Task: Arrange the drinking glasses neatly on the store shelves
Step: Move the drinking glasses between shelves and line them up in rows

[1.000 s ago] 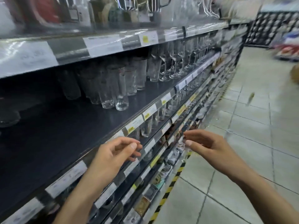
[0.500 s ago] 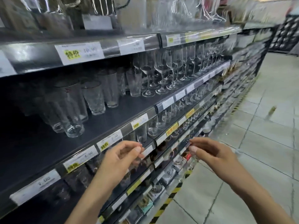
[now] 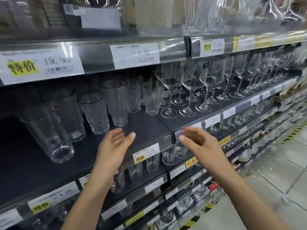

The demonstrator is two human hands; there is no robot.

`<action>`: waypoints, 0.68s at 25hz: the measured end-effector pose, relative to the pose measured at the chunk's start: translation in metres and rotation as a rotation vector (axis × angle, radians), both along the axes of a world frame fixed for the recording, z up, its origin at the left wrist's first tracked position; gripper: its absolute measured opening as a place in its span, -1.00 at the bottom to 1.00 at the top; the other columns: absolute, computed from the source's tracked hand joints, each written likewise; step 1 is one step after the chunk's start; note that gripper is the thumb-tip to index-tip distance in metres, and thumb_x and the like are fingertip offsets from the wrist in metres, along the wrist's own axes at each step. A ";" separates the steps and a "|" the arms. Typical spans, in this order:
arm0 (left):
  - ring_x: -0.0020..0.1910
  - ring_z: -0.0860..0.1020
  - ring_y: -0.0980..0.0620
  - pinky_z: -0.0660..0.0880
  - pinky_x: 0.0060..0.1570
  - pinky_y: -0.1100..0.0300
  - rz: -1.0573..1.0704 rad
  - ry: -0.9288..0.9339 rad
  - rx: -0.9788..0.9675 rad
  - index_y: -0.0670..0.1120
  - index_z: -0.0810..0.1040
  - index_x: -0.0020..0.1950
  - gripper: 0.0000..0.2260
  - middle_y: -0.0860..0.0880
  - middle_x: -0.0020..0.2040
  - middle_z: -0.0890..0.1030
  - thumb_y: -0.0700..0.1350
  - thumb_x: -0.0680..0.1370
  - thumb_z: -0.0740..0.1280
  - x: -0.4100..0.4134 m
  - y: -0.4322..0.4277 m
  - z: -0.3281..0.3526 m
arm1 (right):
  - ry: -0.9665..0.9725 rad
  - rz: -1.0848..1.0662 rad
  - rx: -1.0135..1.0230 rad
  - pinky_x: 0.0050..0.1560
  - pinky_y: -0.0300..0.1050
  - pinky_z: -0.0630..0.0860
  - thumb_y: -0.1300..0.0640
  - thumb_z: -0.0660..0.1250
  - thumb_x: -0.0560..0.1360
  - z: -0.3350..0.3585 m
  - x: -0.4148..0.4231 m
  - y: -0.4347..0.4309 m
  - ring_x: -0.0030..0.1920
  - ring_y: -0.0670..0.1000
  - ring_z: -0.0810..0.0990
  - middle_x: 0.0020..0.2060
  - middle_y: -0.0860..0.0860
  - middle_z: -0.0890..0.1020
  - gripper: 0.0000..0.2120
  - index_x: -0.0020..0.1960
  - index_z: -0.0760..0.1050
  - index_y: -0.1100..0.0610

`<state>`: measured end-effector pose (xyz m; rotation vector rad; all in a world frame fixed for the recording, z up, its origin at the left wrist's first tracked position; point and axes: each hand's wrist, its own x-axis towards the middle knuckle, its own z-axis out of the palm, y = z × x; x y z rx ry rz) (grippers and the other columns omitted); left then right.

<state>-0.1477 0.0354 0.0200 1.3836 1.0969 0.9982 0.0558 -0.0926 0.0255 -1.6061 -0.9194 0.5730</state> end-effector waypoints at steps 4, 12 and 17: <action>0.34 0.50 0.03 0.37 0.23 0.23 0.105 0.050 -0.025 -0.09 0.39 0.48 -0.39 -0.06 0.41 0.49 0.00 0.48 0.49 0.025 0.038 -0.010 | -0.037 0.086 -0.064 0.03 -0.44 0.48 0.01 0.46 0.49 0.007 0.031 0.071 0.14 -0.26 0.56 0.19 -0.15 0.59 -0.57 0.32 0.49 -0.01; 0.39 0.47 -0.06 0.40 0.20 0.16 0.167 0.299 0.089 0.07 0.39 0.45 -0.33 0.02 0.37 0.52 0.25 0.41 0.46 0.048 0.070 -0.026 | -0.082 0.235 -0.123 0.29 -0.17 0.34 -0.05 0.46 0.47 -0.011 0.049 0.160 0.35 -0.15 0.36 0.23 -0.24 0.42 -0.32 0.47 0.19 -0.09; 0.40 0.46 -0.03 0.48 0.32 -0.01 0.249 0.438 0.135 0.05 0.23 0.55 -0.04 0.04 0.43 0.49 0.47 0.25 0.28 0.056 0.077 -0.022 | -0.047 0.308 -0.059 0.21 -0.30 0.40 0.08 0.48 0.47 -0.018 0.051 0.191 0.32 -0.17 0.45 0.30 -0.19 0.48 -0.24 0.53 0.13 0.01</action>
